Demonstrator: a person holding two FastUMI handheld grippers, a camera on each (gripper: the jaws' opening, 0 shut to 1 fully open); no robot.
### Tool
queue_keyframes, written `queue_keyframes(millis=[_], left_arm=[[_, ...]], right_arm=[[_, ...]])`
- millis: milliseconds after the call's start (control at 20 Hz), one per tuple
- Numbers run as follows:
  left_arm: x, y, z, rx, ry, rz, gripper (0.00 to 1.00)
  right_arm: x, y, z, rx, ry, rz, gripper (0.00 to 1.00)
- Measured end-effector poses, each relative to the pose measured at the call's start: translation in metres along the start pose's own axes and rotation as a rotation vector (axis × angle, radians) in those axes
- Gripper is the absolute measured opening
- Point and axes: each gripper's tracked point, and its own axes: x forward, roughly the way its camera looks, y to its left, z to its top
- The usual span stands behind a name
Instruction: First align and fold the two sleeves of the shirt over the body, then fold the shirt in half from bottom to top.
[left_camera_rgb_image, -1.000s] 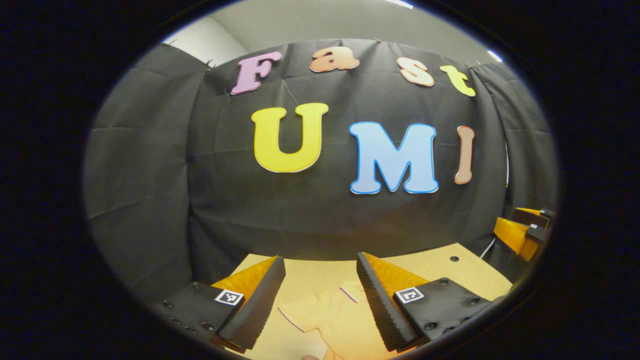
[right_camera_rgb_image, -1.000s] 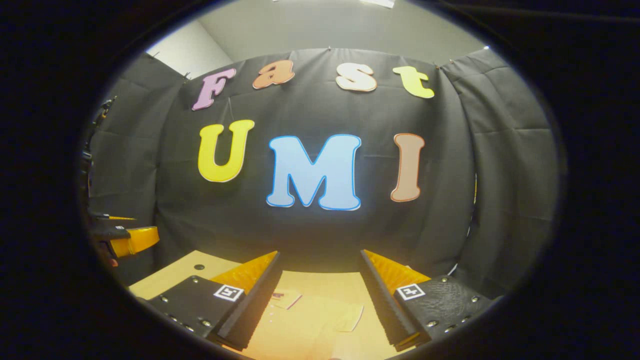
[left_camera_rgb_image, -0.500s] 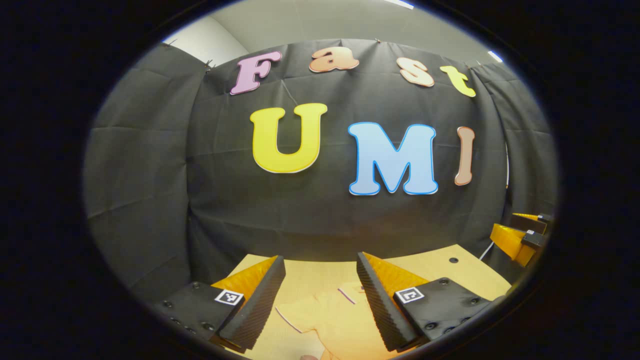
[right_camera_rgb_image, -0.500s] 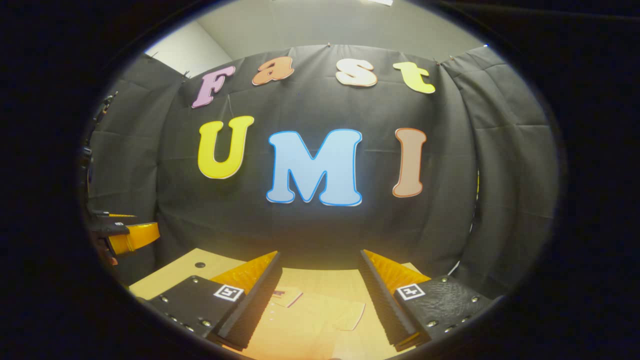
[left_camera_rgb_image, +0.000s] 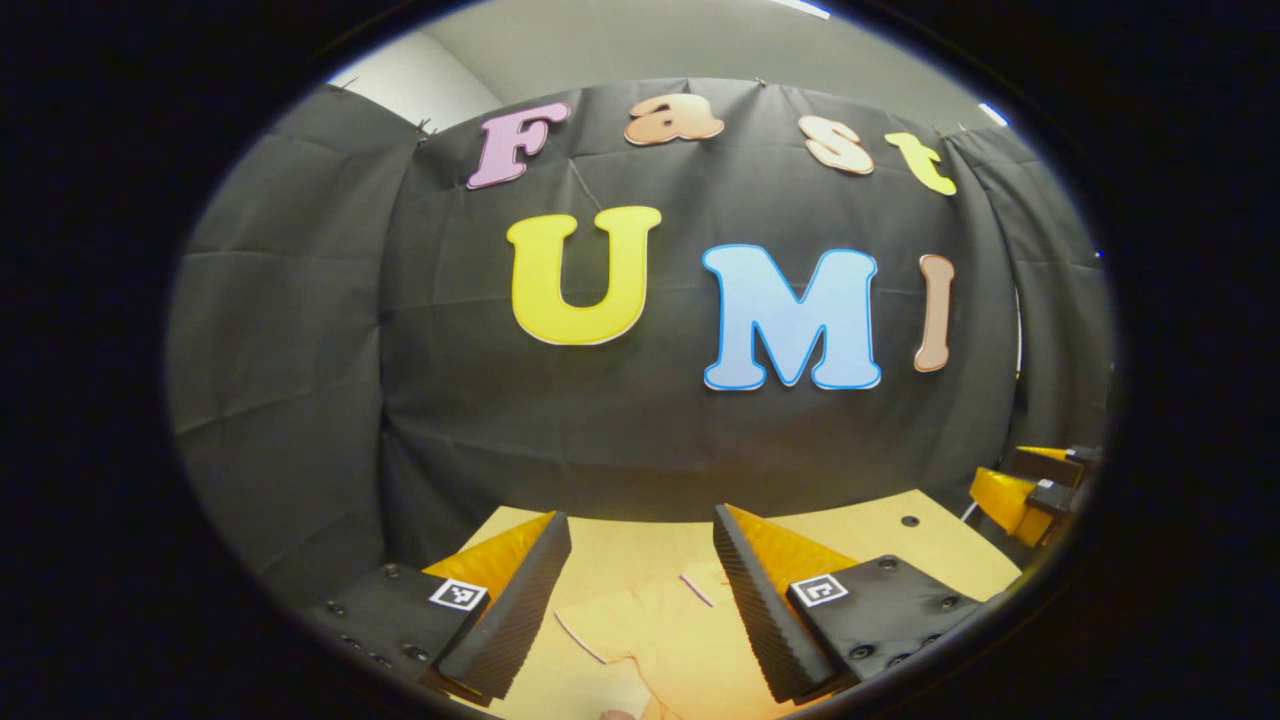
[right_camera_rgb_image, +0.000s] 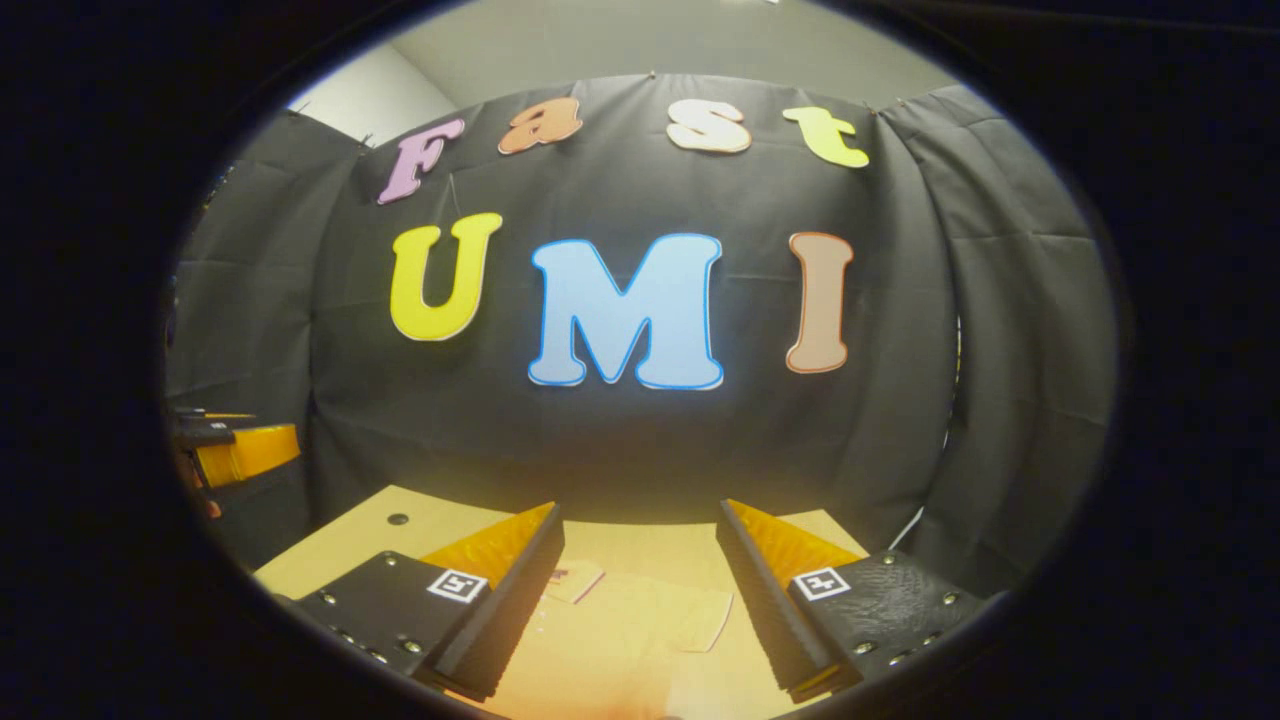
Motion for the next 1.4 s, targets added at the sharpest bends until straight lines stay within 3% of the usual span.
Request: queue_keyframes(millis=[600,800,1400], left_arm=[[-0.014,0.023,0.004,0.025,-0.002,0.062,0.94],[-0.016,0.039,0.003,0.035,0.006,0.102,0.94],[-0.001,0.062,-0.01,0.045,0.056,0.158,0.94]], right_arm=[[0.105,-0.037,-0.109,0.065,0.273,-0.006,0.96],[0.138,-0.049,-0.151,0.023,0.348,-0.02,0.96],[0.188,-0.066,-0.279,0.011,0.628,-0.064,0.96]])
